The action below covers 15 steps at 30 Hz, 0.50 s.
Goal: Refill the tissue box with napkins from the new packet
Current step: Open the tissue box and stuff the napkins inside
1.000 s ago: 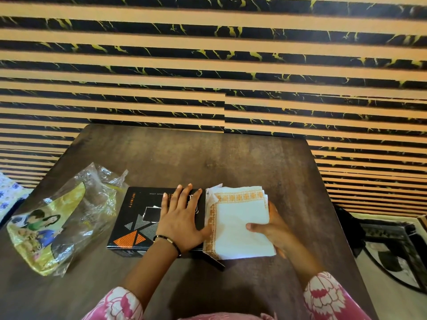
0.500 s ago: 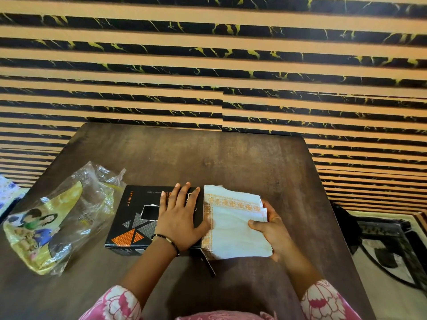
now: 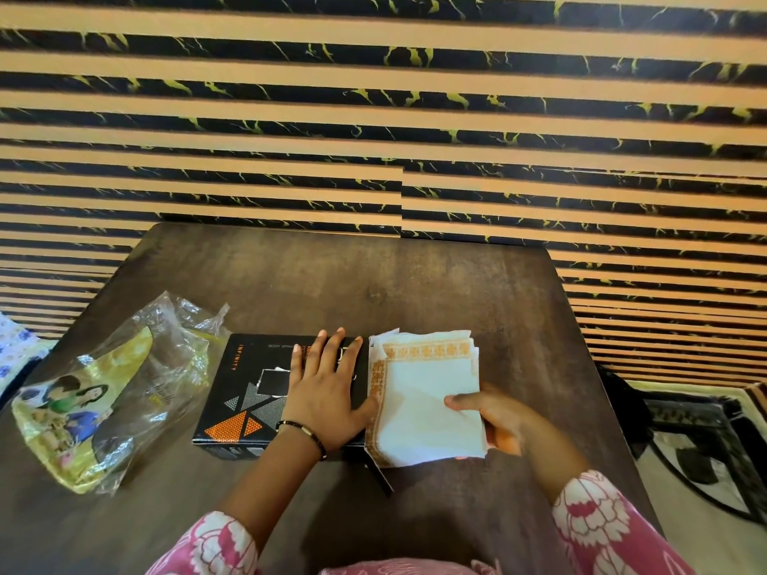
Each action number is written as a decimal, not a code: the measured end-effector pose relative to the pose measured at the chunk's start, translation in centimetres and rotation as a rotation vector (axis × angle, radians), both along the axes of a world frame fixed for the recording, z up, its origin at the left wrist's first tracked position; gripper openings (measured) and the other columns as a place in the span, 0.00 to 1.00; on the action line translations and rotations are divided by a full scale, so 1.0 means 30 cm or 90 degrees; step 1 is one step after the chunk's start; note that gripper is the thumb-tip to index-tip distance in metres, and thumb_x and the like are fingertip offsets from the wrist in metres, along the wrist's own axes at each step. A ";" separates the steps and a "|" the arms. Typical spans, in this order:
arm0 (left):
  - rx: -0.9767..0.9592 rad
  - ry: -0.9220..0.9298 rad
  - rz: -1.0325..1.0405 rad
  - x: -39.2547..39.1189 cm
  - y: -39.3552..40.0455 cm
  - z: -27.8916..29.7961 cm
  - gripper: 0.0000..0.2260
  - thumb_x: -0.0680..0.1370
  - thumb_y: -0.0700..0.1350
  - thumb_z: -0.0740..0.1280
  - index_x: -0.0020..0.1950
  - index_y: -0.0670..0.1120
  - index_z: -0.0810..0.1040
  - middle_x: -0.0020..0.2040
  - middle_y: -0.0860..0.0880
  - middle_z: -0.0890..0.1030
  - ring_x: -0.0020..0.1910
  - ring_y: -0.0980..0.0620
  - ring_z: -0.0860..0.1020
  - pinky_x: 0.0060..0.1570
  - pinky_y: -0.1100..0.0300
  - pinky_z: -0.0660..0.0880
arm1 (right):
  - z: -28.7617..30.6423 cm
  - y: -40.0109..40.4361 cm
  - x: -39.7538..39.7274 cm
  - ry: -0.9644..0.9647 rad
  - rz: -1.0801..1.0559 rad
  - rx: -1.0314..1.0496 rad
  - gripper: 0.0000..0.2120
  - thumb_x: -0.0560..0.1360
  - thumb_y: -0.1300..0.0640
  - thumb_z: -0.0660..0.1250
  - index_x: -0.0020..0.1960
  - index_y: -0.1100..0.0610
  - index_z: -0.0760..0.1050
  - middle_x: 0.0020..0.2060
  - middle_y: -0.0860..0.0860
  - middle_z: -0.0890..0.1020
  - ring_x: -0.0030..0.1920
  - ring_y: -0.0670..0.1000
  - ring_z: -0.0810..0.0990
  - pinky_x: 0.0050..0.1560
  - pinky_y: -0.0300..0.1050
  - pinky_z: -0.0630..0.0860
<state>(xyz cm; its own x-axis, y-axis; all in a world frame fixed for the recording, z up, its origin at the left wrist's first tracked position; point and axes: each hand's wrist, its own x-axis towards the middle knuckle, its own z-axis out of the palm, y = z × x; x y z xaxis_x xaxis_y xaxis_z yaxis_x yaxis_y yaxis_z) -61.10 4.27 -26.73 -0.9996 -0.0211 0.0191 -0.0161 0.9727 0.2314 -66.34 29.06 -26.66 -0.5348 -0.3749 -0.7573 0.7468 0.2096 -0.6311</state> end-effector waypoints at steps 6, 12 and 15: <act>-0.004 0.004 0.002 0.004 0.002 0.002 0.38 0.68 0.69 0.45 0.75 0.54 0.50 0.77 0.49 0.52 0.76 0.46 0.45 0.72 0.44 0.37 | 0.020 -0.004 -0.025 0.082 -0.066 -0.053 0.22 0.72 0.69 0.63 0.63 0.52 0.70 0.55 0.60 0.79 0.51 0.63 0.80 0.33 0.55 0.81; -0.004 0.014 0.003 0.003 0.000 0.002 0.37 0.69 0.69 0.44 0.75 0.53 0.52 0.77 0.48 0.53 0.76 0.46 0.47 0.72 0.43 0.39 | -0.027 -0.019 0.009 0.065 -0.192 -0.159 0.17 0.74 0.71 0.59 0.52 0.51 0.76 0.36 0.57 0.84 0.32 0.56 0.83 0.27 0.49 0.79; -0.003 0.022 0.004 0.005 -0.001 -0.003 0.35 0.70 0.68 0.45 0.74 0.53 0.54 0.77 0.48 0.54 0.76 0.46 0.47 0.72 0.43 0.39 | -0.043 -0.028 0.033 0.061 -0.190 -0.175 0.18 0.73 0.70 0.63 0.55 0.50 0.76 0.44 0.58 0.84 0.41 0.59 0.84 0.33 0.53 0.81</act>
